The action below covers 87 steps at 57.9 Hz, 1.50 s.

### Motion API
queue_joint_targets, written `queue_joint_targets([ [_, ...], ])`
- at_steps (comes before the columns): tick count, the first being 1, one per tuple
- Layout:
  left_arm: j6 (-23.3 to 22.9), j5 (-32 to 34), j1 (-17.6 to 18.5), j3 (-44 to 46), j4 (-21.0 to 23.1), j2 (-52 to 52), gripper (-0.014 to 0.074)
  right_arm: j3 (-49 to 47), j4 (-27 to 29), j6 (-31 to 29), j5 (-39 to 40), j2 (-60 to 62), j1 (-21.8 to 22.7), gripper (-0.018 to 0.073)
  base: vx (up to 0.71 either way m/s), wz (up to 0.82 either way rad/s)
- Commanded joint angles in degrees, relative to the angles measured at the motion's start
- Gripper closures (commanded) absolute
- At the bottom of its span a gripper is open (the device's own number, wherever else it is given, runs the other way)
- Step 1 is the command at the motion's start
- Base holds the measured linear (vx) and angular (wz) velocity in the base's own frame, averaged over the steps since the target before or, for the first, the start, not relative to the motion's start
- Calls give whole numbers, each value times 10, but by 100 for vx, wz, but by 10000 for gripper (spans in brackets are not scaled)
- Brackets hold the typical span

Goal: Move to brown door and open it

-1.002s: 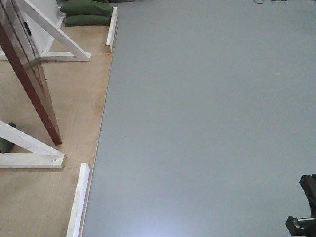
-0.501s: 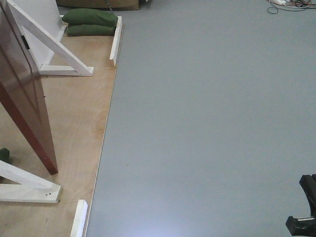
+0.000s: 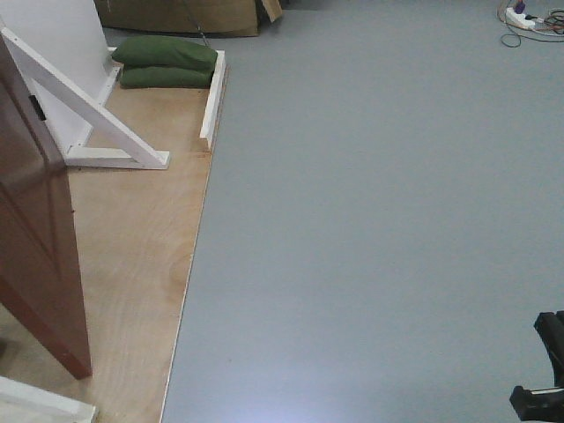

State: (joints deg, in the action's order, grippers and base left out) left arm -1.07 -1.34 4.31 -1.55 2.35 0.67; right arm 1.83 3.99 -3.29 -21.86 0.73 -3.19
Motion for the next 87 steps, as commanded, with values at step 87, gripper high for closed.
queue_joint_targets([
  [87, -1, 47, -1, 10, 2, 8, 600, 2, -4, -5, 46, 3, 1, 559, 22, -2],
])
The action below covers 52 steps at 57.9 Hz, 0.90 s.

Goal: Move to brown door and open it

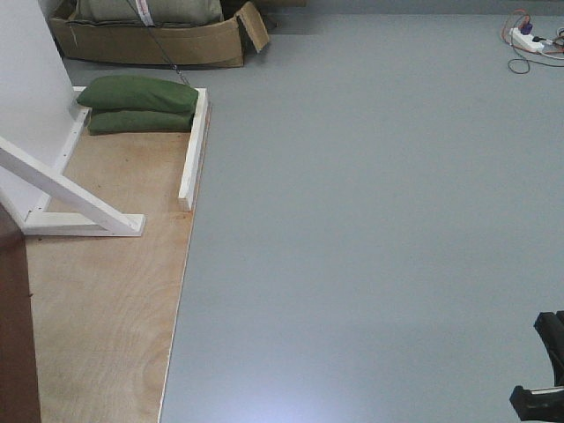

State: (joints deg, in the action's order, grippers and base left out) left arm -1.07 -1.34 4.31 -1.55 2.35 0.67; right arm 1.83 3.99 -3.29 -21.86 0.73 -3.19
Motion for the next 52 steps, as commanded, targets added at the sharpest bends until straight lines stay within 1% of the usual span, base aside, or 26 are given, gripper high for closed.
queue_joint_targets([
  [1, -1, 47, -1, 10, 2, 8, 600, 2, -4, -5, 46, 3, 1, 559, 0, 0],
  [14, -1, 49, -1, 10, 2, 8, 600, 2, -4, -5, 46, 3, 1, 559, 0, 0],
  [16, -1, 56, -1, 10, 2, 8, 600, 2, -4, -5, 46, 3, 1, 559, 0, 0],
  [18, -1, 79, -1, 10, 2, 8, 600, 2, -4, -5, 45, 3, 1, 559, 0, 0],
  [22, -1, 154, -1, 10, 2, 8, 600, 2, -4, -5, 44, 3, 1, 559, 0, 0],
  [24, 1, 208, -1, 10, 2, 8, 600, 2, -4, -5, 44, 3, 1, 559, 0, 0],
  [26, 7, 271, -1, 10, 2, 8, 600, 2, -4, -5, 44, 3, 1, 559, 0, 0],
  [30, 39, 426, -1, 11, 2, 8, 600, 2, -4, -5, 44, 3, 1, 559, 0, 0],
  [33, 63, 521, -1, 13, 2, 8, 600, 2, -4, -5, 44, 3, 1, 559, 0, 0],
  [34, 76, 578, -1, 18, 3, 7, 600, 2, -4, -5, 44, 3, 1, 559, 0, 0],
  [36, 89, 619, -1, 24, 7, 6, 600, 2, -4, -5, 44, 3, 1, 559, 0, 0],
  [38, 110, 672, -1, 35, 24, 0, 600, 2, -4, -5, 44, 3, 1, 559, 0, 0],
  [40, 127, 710, -1, 46, 45, -7, 600, 2, -4, -5, 44, 3, 1, 559, 0, 0],
  [44, 160, 768, -1, 73, 96, -26, 600, 2, -4, -5, 44, 3, 1, 559, 0, 0],
  [47, 185, 795, -1, 95, 141, -41, 600, 2, -4, -5, 44, 3, 1, 559, 0, 0],
  [52, 231, 797, -1, 144, 235, -66, 600, 2, -4, -5, 44, 3, 1, 559, 0, 0],
])
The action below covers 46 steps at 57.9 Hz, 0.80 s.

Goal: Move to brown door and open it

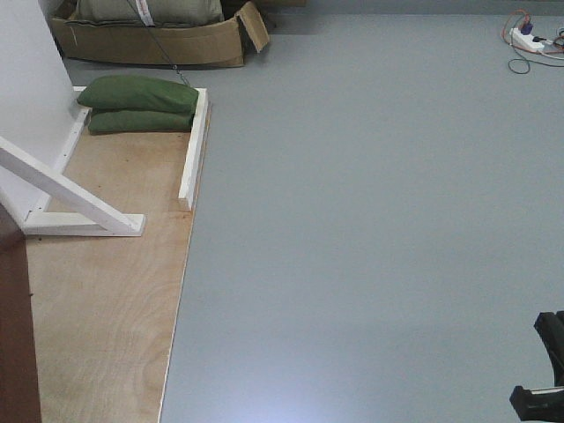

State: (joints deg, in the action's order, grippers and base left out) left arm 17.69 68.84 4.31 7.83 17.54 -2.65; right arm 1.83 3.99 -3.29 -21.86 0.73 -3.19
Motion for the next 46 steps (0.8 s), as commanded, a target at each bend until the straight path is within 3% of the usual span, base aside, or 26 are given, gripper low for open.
queue_joint_targets([
  [1, 54, 94, -1, 64, 108, -39, 600, 2, -4, -5, 44, 3, 1, 559, 0, 0],
  [13, 181, 89, -1, 216, 349, -103, 600, 2, -4, -5, 44, 3, 1, 559, 0, 0],
  [20, 301, 95, -1, 302, 485, -139, 600, 2, -4, -5, 44, 3, 1, 559, 0, 0],
  [24, 383, 95, -1, 339, 537, -160, 600, 2, -4, -5, 44, 3, 1, 559, 0, 0],
  [29, 485, 95, -1, 371, 560, -189, 600, 2, -4, -5, 44, 3, 1, 559, 0, 0],
  [33, 536, 95, -1, 388, 564, -212, 600, 2, -4, -5, 44, 3, 1, 559, 0, 0],
  [46, 624, 95, -1, 442, 570, -271, 600, 2, -4, -5, 44, 3, 1, 559, 0, 0],
])
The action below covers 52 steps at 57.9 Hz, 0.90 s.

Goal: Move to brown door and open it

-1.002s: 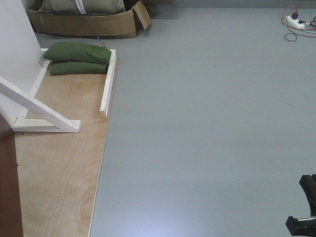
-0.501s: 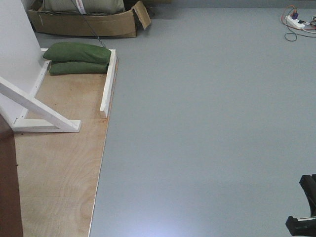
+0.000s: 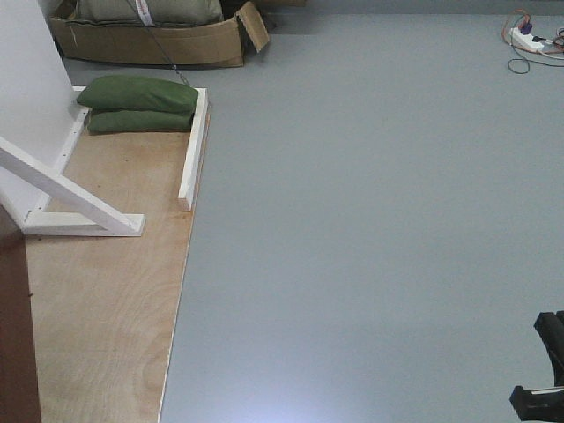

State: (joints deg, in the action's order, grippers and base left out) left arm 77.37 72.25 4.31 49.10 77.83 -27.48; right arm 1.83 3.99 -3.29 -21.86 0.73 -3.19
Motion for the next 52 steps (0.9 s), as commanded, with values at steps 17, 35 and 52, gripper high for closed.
queue_joint_targets([
  [17, 164, 61, -30, 99, -33, -55, 600, 2, -4, -5, 46, 3, 1, 559, 0, 0],
  [35, 209, 61, -82, 108, -30, -65, 600, 2, -4, -5, 46, 3, 1, 559, 0, 0],
  [52, 220, 61, -78, 108, -21, -77, 600, 2, -4, -5, 46, 3, 1, 559, 0, 0],
])
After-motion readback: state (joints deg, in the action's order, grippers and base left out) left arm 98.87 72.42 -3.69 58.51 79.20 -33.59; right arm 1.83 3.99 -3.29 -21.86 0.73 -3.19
